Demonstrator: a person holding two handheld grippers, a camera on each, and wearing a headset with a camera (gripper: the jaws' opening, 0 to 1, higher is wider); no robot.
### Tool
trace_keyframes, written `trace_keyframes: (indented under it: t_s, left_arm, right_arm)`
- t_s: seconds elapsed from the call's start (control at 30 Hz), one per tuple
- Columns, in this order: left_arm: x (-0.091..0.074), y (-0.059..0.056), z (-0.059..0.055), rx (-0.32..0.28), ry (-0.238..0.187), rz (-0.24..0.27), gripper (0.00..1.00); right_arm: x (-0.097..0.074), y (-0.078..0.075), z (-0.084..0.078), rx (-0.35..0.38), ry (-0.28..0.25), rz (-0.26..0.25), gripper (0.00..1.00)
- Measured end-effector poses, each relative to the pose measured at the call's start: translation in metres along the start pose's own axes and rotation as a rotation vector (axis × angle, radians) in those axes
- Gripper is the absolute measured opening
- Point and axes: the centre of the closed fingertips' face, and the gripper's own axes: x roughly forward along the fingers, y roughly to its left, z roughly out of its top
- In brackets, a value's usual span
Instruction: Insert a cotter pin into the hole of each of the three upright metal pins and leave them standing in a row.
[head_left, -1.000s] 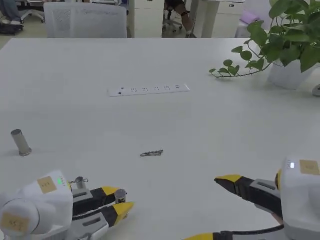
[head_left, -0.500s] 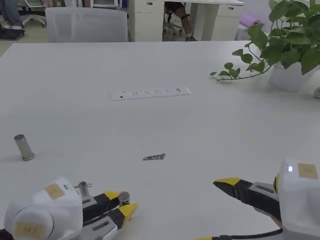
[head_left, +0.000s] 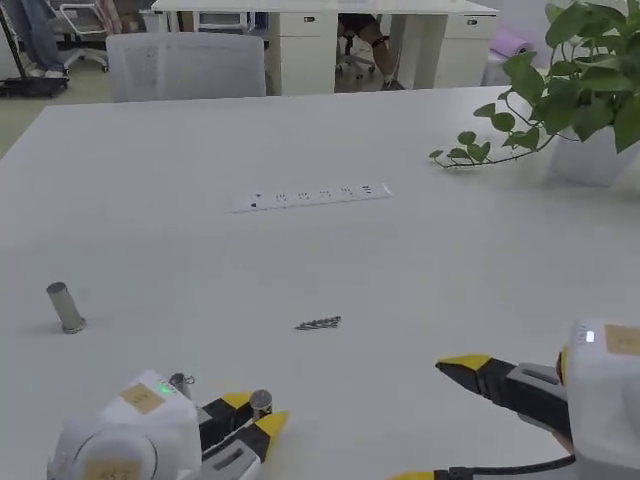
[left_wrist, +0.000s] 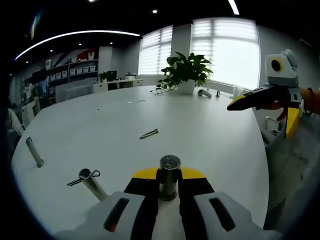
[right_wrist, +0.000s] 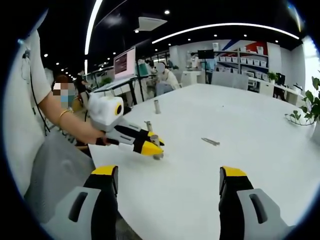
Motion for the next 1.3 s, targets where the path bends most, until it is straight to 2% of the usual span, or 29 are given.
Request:
trace_keyframes:
  t_s: [0.47,0.53,0.63,0.8,0.97,1.1,1.3]
  left_arm:
    - [0.002,0.003,-0.003,-0.048,0.001,0.156,0.12]
    - [0.001,0.005,-0.004,-0.103,-0.005,0.184,0.12]
    - [0.003,0.004,-0.005,-0.080,0.004,0.195,0.12]
    - [0.003,0.006,-0.007,-0.078,0.011,0.209,0.12]
    - [0.004,0.005,-0.014,-0.065,0.042,0.193,0.13]
    - [0.004,0.002,-0.013,-0.044,0.043,0.181,0.19]
    - [0.003,0.001,-0.008,-0.047,0.028,0.159,0.25]
  right_arm:
    - [0.000,-0.010,0.001,-0.019,0.000,0.003,0.79]
    - [0.000,-0.011,0.001,-0.020,0.000,0.005,0.79]
    - [0.000,-0.012,0.001,-0.020,-0.001,0.005,0.79]
    - [0.000,-0.013,0.001,-0.019,-0.002,0.005,0.79]
    - [-0.001,-0.013,0.000,-0.015,-0.002,0.003,0.79]
    - [-0.001,-0.014,-0.001,-0.014,0.001,0.003,0.79]
    - [-0.002,-0.015,-0.002,-0.014,0.004,-0.002,0.79]
